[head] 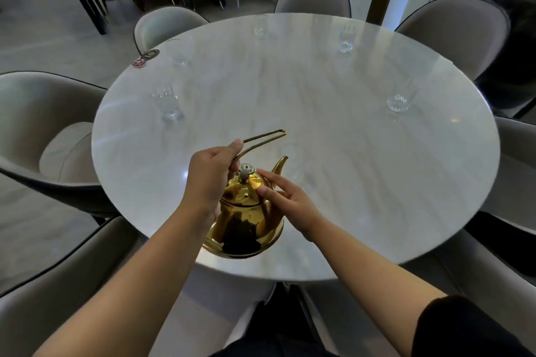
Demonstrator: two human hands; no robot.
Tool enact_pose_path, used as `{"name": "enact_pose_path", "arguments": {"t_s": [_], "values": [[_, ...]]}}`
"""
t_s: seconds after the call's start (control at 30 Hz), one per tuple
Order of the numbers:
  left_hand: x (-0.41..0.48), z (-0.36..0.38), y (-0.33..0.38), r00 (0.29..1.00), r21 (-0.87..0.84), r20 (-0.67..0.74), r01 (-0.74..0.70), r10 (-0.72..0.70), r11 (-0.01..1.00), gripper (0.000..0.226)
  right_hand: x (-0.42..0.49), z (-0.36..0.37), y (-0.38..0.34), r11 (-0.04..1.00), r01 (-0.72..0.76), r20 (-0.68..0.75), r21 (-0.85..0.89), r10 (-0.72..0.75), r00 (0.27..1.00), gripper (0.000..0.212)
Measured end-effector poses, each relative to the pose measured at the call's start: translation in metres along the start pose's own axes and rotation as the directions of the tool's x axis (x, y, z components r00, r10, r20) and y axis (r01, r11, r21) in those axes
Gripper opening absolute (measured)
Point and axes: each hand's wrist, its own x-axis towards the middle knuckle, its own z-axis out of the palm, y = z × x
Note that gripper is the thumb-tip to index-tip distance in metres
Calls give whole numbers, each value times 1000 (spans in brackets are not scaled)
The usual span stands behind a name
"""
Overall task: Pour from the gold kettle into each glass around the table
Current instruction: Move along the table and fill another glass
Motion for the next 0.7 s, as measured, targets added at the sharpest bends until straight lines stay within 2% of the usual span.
{"name": "enact_pose_path", "arguments": {"t_s": [0.3, 0.7], "values": [[42, 15, 10, 999, 109, 35, -23, 20, 994, 48, 28, -7, -5, 994, -39, -37, 101, 43, 998, 57], [55, 23, 17, 998, 172, 67, -31, 20, 985, 45, 36, -7, -5, 986, -62, -61, 156, 72, 996, 54]]}}
